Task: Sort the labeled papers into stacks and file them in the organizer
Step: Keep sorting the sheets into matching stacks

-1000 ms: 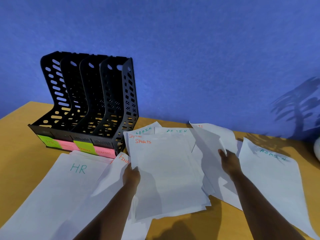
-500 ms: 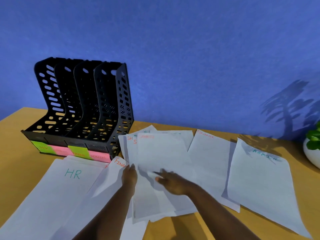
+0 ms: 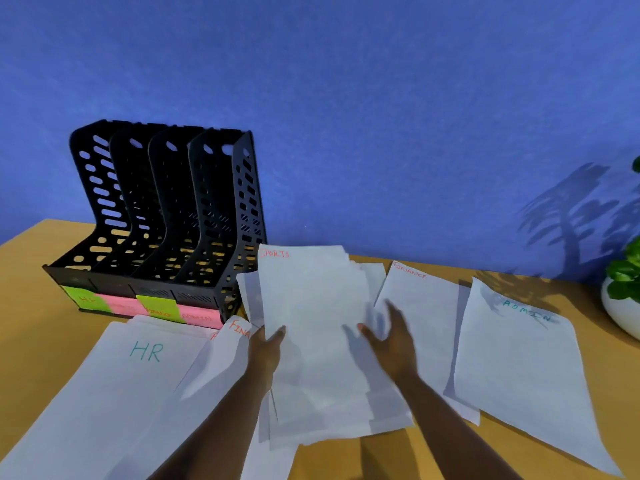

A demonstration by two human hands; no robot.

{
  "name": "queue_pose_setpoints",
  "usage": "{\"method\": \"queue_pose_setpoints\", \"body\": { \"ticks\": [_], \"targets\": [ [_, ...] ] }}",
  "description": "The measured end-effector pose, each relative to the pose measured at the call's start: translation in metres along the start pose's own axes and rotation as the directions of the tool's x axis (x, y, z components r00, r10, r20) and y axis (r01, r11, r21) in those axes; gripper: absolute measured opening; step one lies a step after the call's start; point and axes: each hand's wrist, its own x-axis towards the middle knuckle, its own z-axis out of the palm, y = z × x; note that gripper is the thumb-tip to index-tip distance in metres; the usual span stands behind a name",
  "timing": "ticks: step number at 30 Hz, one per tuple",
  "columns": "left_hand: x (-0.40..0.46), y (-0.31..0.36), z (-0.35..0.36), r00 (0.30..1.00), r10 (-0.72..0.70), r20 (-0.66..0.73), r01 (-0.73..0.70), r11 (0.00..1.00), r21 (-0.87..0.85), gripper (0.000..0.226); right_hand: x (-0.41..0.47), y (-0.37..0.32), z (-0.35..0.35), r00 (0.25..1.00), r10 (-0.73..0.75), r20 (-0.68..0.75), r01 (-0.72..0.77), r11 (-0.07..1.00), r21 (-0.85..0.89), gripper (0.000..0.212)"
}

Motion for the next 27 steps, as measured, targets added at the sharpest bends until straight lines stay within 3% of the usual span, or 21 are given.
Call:
{"method": "queue_pose_setpoints", "body": {
  "ticks": [1, 3, 5, 6, 8, 10, 13, 15, 18, 21, 25, 27],
  "targets": [
    [-0.002, 0.004, 0.0, 1.0, 0.015, 0.021, -0.014, 0.999, -0.037, 0.033, 0.009, 0.003, -0.01, 0.994, 0.105, -0.039, -0.105, 0.994, -0.005, 0.085],
    [-0.009, 0.014, 0.001, 0.996, 0.041, 0.081, -0.035, 0.996, -0.08, 0.034, 0.024, 0.011, -0.028, 0.96, 0.27, 0.076, -0.277, 0.956, 0.101, 0.089],
    [-0.017, 0.026, 0.006, 0.982, 0.102, 0.16, -0.087, 0.992, -0.097, 0.036, 0.028, 0.01, -0.038, 0.942, 0.247, 0.229, -0.309, 0.905, 0.294, 0.06],
    [-0.022, 0.033, 0.01, 0.971, 0.138, 0.192, -0.122, 0.988, -0.095, 0.038, 0.027, 0.008, -0.04, 0.962, 0.189, 0.194, -0.248, 0.906, 0.343, 0.043],
    [-0.03, 0.046, 0.018, 0.952, 0.208, 0.224, -0.195, 0.978, -0.081, 0.04, 0.023, -0.002, -0.041, 0.995, 0.099, -0.004, -0.091, 0.924, 0.373, 0.027],
    [-0.036, 0.059, 0.026, 0.934, 0.267, 0.236, -0.252, 0.963, -0.091, 0.042, 0.019, -0.015, -0.044, 0.981, 0.001, -0.194, 0.067, 0.936, 0.345, 0.018],
    [-0.045, 0.075, 0.038, 0.908, 0.332, 0.256, -0.306, 0.942, -0.136, 0.04, 0.006, -0.033, -0.044, 0.929, -0.134, -0.344, 0.249, 0.916, 0.314, 0.011],
    [-0.053, 0.083, 0.045, 0.888, 0.38, 0.259, -0.352, 0.924, -0.149, 0.039, -0.004, -0.043, -0.04, 0.892, -0.21, -0.4, 0.339, 0.897, 0.286, 0.019],
    [-0.06, 0.09, 0.052, 0.867, 0.449, 0.216, -0.415, 0.891, -0.184, 0.031, -0.011, -0.048, -0.036, 0.856, -0.209, -0.473, 0.39, 0.862, 0.325, 0.03],
    [-0.06, 0.093, 0.047, 0.873, 0.479, 0.088, -0.458, 0.869, -0.188, 0.033, -0.015, -0.043, -0.034, 0.824, -0.187, -0.535, 0.412, 0.847, 0.337, 0.024],
    [-0.056, 0.084, 0.037, 0.905, 0.422, 0.061, -0.41, 0.901, -0.145, 0.029, -0.017, -0.024, -0.027, 0.852, -0.23, -0.47, 0.395, 0.873, 0.288, 0.04],
    [-0.055, 0.077, 0.035, 0.918, 0.385, 0.097, -0.374, 0.92, -0.115, 0.034, -0.018, -0.02, -0.025, 0.861, -0.242, -0.447, 0.378, 0.893, 0.243, 0.037]
  ]
}}
